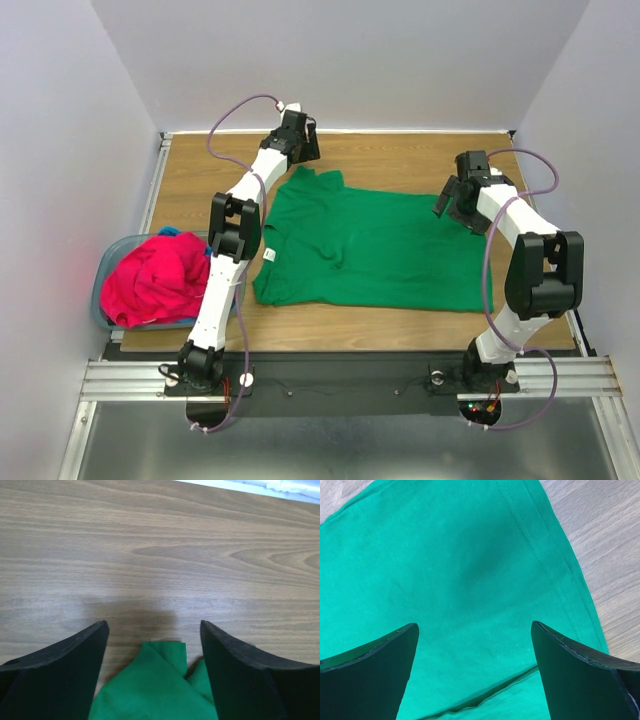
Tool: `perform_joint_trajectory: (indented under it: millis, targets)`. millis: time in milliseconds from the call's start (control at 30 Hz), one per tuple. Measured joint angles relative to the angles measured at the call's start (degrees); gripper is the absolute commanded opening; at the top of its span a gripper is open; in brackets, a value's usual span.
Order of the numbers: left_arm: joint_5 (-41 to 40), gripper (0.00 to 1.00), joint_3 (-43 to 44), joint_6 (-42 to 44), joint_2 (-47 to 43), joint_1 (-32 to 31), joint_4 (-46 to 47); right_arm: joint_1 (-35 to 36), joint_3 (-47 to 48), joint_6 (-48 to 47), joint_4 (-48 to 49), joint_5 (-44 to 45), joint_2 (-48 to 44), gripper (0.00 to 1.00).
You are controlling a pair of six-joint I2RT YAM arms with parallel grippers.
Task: Fold and stack the t-shirts
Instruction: Fold the tshirt
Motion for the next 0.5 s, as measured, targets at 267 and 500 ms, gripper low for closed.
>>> perform_joint_trajectory:
  millis: [267, 500]
  targets:
    - [1.75, 0.64, 0.00, 0.39, 1.42, 0.15, -2.08, 0.00, -0.04, 0.00, 0.00, 0.22, 0.00, 1.00]
    - [1.81, 0.05, 0.00, 0.55, 1.53, 0.09, -3.58, 0.00, -0.04, 0.00, 0.00, 0.70, -0.09, 1.00]
